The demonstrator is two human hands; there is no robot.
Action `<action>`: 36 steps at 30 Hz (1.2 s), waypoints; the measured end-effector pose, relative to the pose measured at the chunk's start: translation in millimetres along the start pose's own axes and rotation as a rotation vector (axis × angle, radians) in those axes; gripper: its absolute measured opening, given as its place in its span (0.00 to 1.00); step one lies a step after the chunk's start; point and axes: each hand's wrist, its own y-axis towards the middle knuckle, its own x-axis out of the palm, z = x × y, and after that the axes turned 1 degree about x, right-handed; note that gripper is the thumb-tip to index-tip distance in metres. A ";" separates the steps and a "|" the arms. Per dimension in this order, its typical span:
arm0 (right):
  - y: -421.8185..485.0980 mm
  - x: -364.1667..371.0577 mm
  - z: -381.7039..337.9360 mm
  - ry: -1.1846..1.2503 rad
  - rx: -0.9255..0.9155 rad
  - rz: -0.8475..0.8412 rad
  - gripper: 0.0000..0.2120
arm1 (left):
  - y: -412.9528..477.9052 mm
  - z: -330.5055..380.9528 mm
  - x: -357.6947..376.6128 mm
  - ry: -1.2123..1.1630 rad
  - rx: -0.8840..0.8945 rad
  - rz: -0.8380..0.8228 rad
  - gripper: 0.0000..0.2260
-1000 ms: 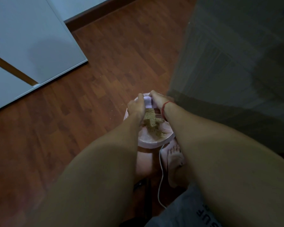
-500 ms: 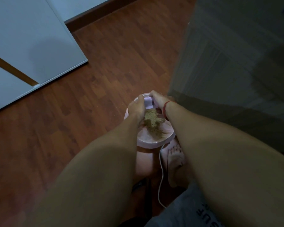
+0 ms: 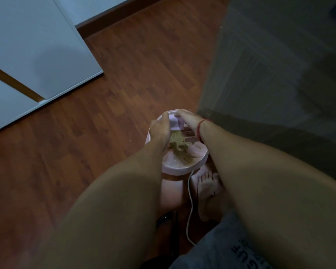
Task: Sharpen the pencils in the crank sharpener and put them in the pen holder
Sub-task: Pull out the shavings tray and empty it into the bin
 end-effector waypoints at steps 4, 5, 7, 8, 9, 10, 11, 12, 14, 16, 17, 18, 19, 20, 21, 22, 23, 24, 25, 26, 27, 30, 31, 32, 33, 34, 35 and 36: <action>-3.1 -4.6 -2.1 -0.020 -0.037 -0.073 0.02 | 3.6 -7.5 -5.1 -0.025 0.036 -0.037 0.22; -5.1 -6.2 -2.6 -0.058 -0.062 -0.082 0.04 | 3.9 -7.7 -6.8 -0.046 0.041 -0.036 0.19; -8.1 -8.4 -2.5 -0.117 -0.113 -0.070 0.11 | 0.3 -3.3 -9.5 -0.089 0.045 -0.010 0.17; -9.7 -8.2 -2.2 -0.138 -0.145 -0.043 0.13 | -0.6 -0.4 -10.1 -0.113 0.040 0.013 0.17; -11.7 -8.1 -1.3 -0.147 -0.176 -0.013 0.14 | -4.0 4.4 -11.1 -0.134 0.040 0.028 0.17; -14.4 -7.6 -0.9 -0.134 -0.213 0.008 0.17 | -7.8 10.1 -12.2 -0.150 0.038 0.043 0.18; -18.0 -7.2 -1.1 -0.116 -0.233 0.022 0.22 | -10.9 15.5 -13.6 -0.157 0.042 0.052 0.19; -22.8 -6.8 -2.9 -0.108 -0.245 0.035 0.25 | -16.7 22.6 -16.1 -0.173 0.052 0.064 0.20; -37.6 -6.6 -12.7 -0.110 -0.287 0.063 0.28 | -31.6 40.2 -23.9 -0.167 0.089 0.088 0.22; -61.6 -8.1 -29.4 -0.085 -0.358 0.084 0.29 | -52.3 62.5 -33.9 -0.173 0.151 0.117 0.23; -75.0 -9.4 -38.7 -0.075 -0.407 0.096 0.29 | -63.9 75.0 -39.4 -0.177 0.189 0.128 0.23; -88.8 -10.4 -48.5 -0.071 -0.455 0.118 0.28 | -77.8 88.3 -45.3 -0.191 0.230 0.137 0.23; -105.8 -12.5 -58.5 -0.085 -0.499 0.140 0.29 | -91.3 101.7 -51.5 -0.208 0.271 0.148 0.23; -123.3 -15.1 -68.6 -0.104 -0.540 0.166 0.29 | -106.3 116.0 -57.7 -0.221 0.309 0.161 0.23; -142.9 -18.9 -78.1 -0.113 -0.577 0.194 0.29 | -121.6 131.1 -64.2 -0.229 0.350 0.175 0.23; -162.3 -23.7 -87.1 -0.120 -0.616 0.220 0.29 | -140.0 146.6 -70.4 -0.231 0.390 0.182 0.23; -186.1 -29.2 -94.6 -0.127 -0.651 0.245 0.28 | -159.9 161.7 -76.3 -0.228 0.439 0.188 0.22; -208.5 -35.5 -101.9 -0.129 -0.692 0.279 0.27 | -180.3 176.5 -81.3 -0.222 0.491 0.196 0.21; -232.7 -43.1 -107.0 -0.126 -0.725 0.321 0.25 | -199.2 190.6 -84.6 -0.214 0.544 0.209 0.20; -257.0 -52.2 -110.7 -0.125 -0.759 0.360 0.23 | -218.3 204.0 -86.7 -0.214 0.592 0.215 0.19; -280.9 -62.2 -112.3 -0.128 -0.789 0.397 0.21 | -237.8 215.9 -87.3 -0.216 0.637 0.211 0.19; -352.4 -98.4 -110.0 -0.106 -0.847 0.494 0.22 | -294.4 245.1 -81.1 -0.238 0.744 0.118 0.21; -374.7 -112.0 -106.6 -0.077 -0.849 0.513 0.25 | -311.3 253.6 -75.9 -0.248 0.775 0.072 0.21; -394.8 -126.2 -101.7 -0.056 -0.846 0.533 0.27 | -329.2 260.8 -69.5 -0.254 0.806 0.023 0.21; -414.0 -140.5 -95.3 -0.034 -0.848 0.553 0.28 | -346.7 267.1 -61.6 -0.255 0.832 -0.032 0.21; -429.5 -155.3 -88.1 -0.007 -0.855 0.582 0.29 | -362.7 272.5 -51.5 -0.257 0.861 -0.077 0.21; -442.4 -170.1 -79.7 0.021 -0.857 0.615 0.29 | -376.8 276.8 -39.3 -0.258 0.891 -0.119 0.21; -452.2 -184.9 -69.9 0.044 -0.850 0.647 0.30 | -391.8 278.6 -26.1 -0.254 0.910 -0.167 0.20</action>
